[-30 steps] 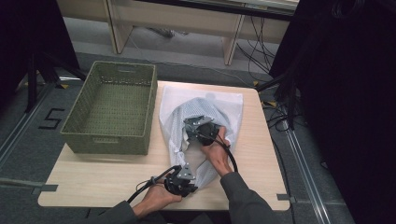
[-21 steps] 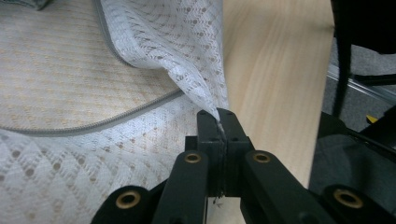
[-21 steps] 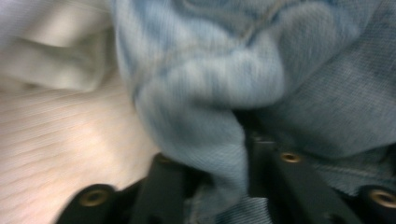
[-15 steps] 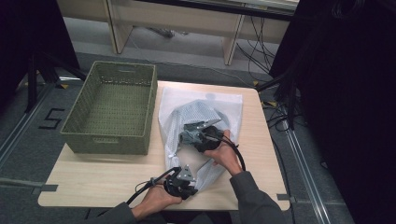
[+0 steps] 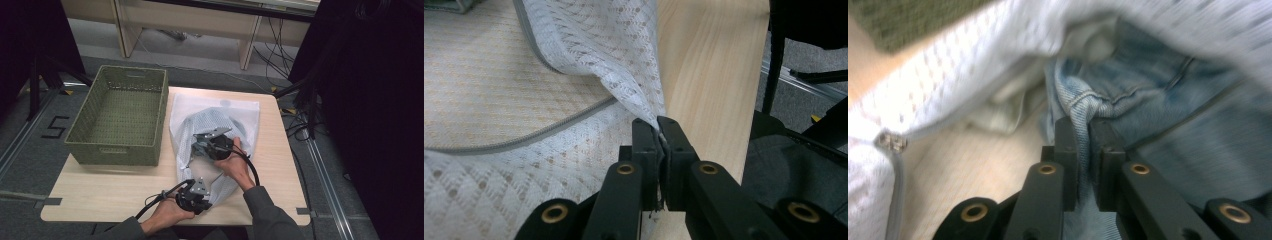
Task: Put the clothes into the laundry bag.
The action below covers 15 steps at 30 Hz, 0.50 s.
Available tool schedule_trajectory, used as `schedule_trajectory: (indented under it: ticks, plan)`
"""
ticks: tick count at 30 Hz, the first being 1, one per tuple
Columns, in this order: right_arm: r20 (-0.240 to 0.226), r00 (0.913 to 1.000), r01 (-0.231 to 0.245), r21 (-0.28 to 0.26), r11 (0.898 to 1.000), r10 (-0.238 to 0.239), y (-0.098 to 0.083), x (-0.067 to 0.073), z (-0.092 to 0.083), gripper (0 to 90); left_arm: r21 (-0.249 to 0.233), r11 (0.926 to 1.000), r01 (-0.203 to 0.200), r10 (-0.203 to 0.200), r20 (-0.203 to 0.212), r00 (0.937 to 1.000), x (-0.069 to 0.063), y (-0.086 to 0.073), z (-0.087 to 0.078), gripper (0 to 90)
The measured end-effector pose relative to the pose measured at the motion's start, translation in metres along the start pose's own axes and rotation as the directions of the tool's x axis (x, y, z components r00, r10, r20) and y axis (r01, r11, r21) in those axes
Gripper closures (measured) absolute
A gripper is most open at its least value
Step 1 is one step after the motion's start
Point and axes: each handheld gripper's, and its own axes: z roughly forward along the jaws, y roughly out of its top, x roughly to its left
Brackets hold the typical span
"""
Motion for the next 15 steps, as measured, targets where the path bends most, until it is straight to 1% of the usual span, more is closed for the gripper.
schedule_trajectory:
  ticks: [2,3,4,5,6,7,8,9,10,11,12,13,14,15]
  plan:
    - [-0.027,0.9996,0.009,0.047,0.999,-0.008,-0.005,0.004,0.007,87.2,-0.008,0.9998,0.016,-0.016,-0.001,0.9999,-0.002,0.0,0.0,86.1]
    - [-0.05,0.9988,0.009,0.086,0.996,-0.005,-0.009,0.006,0.01,87.3,-0.008,0.9995,0.029,-0.029,-0.002,0.9996,-0.003,-0.001,0.001,86.2]
    - [-0.074,0.9973,0.001,0.11,0.994,0.007,-0.012,0.007,0.012,87.2,-0.006,0.9999,0.01,-0.01,0.0,0.9999,-0.001,0.0,0.0,86.5]
    - [-0.079,0.9968,0.001,0.122,0.993,0.009,-0.015,0.008,0.015,87.3,-0.008,0.9999,0.014,-0.014,0.0,0.9999,-0.002,-0.001,0.0,86.9]
    - [-0.079,0.9968,0.001,0.122,0.993,0.009,-0.015,0.008,0.015,87.3,-0.008,0.9999,0.014,-0.014,0.0,0.9999,-0.002,-0.001,0.0,87.4]
    - [-0.052,0.9973,-0.046,0.12,0.992,0.053,-0.016,0.007,0.018,87.4,-0.009,0.9998,0.017,-0.017,-0.003,0.9999,-0.002,-0.001,0.0,87.6]
    - [-0.037,0.9984,-0.039,0.104,0.994,0.043,-0.015,0.005,0.02,87.5,-0.009,0.9998,0.017,-0.017,-0.003,0.9999,-0.002,-0.001,0.0,87.8]
    - [-0.023,0.9985,-0.048,0.094,0.994,0.05,-0.015,0.005,0.023,87.6,-0.005,0.9999,0.011,-0.011,-0.01,0.9999,-0.001,-0.002,-0.001,88.1]
    - [-0.01,0.9994,-0.031,0.065,0.997,0.032,-0.015,0.003,0.026,87.6,-0.007,0.9999,0.008,-0.008,-0.011,0.9999,-0.001,-0.002,-0.001,88.3]
    - [-0.01,0.9994,-0.031,0.065,0.997,0.032,-0.015,0.003,0.026,87.6,-0.007,0.9999,0.008,-0.008,-0.011,0.9999,-0.001,-0.002,-0.001,88.4]
    - [0.007,0.9996,-0.028,0.073,0.997,0.028,-0.014,0.002,0.027,87.5,-0.011,0.9997,0.022,-0.022,-0.014,0.9997,-0.003,-0.003,-0.001,88.4]
    - [0.037,0.9991,-0.02,0.053,0.998,0.018,-0.011,-0.001,0.031,87.4,-0.016,0.9995,0.026,-0.027,-0.014,0.9995,-0.003,-0.003,0.0,88.5]
    - [0.037,0.9991,-0.02,0.053,0.998,0.018,-0.011,-0.001,0.031,87.4,-0.016,0.9995,0.026,-0.027,-0.014,0.9995,-0.003,-0.003,0.0,88.5]
    - [0.05,0.9983,-0.031,0.034,0.999,0.029,-0.008,-0.004,0.034,87.2,-0.004,0.9995,0.031,-0.031,-0.018,0.9993,-0.003,-0.003,-0.001,88.5]
